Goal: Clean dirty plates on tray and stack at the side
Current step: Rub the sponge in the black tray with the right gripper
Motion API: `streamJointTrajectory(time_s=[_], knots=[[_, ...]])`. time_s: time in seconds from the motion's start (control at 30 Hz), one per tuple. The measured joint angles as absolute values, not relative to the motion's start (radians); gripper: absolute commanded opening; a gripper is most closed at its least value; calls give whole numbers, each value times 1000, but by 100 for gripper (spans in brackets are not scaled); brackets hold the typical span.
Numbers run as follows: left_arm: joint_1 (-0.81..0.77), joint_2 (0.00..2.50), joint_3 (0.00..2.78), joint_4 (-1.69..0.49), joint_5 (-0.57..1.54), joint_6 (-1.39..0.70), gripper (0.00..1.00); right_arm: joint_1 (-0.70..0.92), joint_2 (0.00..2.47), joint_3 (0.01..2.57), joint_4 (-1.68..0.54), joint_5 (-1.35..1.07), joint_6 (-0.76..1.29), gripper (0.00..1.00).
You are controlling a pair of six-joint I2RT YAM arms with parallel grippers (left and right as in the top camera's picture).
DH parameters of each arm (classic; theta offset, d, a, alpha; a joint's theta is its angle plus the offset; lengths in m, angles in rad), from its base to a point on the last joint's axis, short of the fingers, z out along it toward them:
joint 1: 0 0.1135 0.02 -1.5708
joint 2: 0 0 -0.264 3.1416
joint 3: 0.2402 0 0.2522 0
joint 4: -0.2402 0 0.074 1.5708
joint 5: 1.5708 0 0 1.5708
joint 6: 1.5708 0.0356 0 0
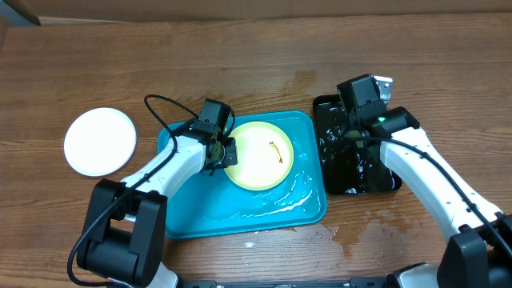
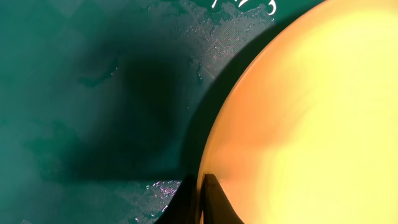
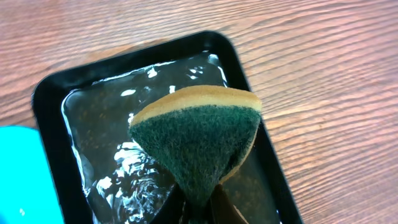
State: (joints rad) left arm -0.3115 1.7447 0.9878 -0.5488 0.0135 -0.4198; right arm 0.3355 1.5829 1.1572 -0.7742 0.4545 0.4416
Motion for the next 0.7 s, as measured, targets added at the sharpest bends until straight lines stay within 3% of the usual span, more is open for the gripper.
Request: streamJointTrajectory(time_s=[0.3, 0.7], knots=[[-311, 1745, 988, -549, 13, -420, 4, 365, 1583, 1157, -772, 649, 540, 4], [-311, 1745, 988, -549, 13, -420, 4, 574, 1583, 1157, -769, 977, 562, 4]])
